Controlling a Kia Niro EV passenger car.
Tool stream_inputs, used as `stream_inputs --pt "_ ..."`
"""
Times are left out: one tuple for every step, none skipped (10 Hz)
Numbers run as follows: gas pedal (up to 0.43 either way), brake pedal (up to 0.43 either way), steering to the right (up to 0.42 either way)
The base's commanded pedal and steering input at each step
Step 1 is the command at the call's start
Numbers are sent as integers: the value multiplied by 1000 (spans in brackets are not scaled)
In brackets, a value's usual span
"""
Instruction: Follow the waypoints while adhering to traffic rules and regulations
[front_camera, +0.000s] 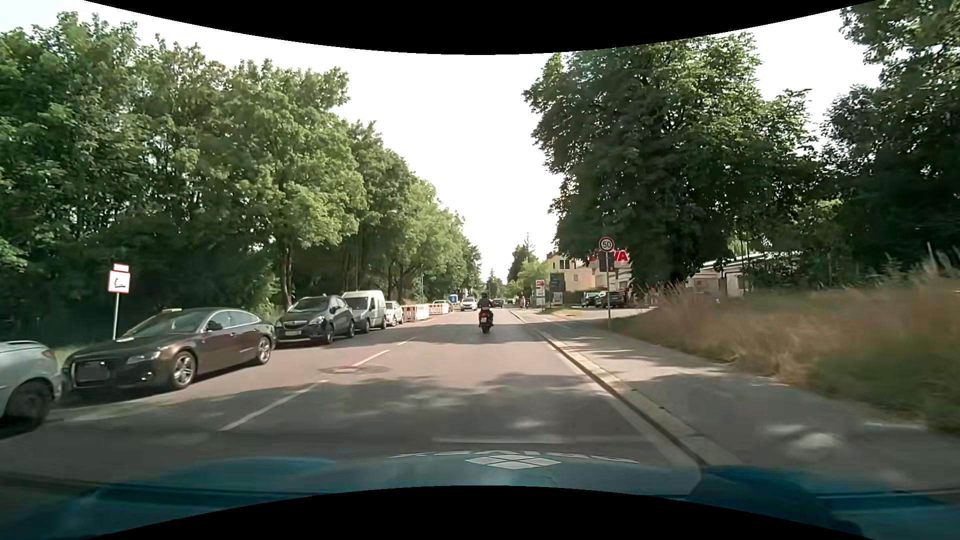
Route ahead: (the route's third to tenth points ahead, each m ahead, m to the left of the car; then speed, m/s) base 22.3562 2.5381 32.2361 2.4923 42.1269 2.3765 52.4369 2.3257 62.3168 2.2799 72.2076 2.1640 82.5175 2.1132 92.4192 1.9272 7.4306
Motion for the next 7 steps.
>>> stream_inputs --pt "47 0 -1" --pt "79 0 4" --pt "79 0 4" --pt "157 0 3" --pt "197 0 2" --pt "197 0 0" --pt "197 0 -1"
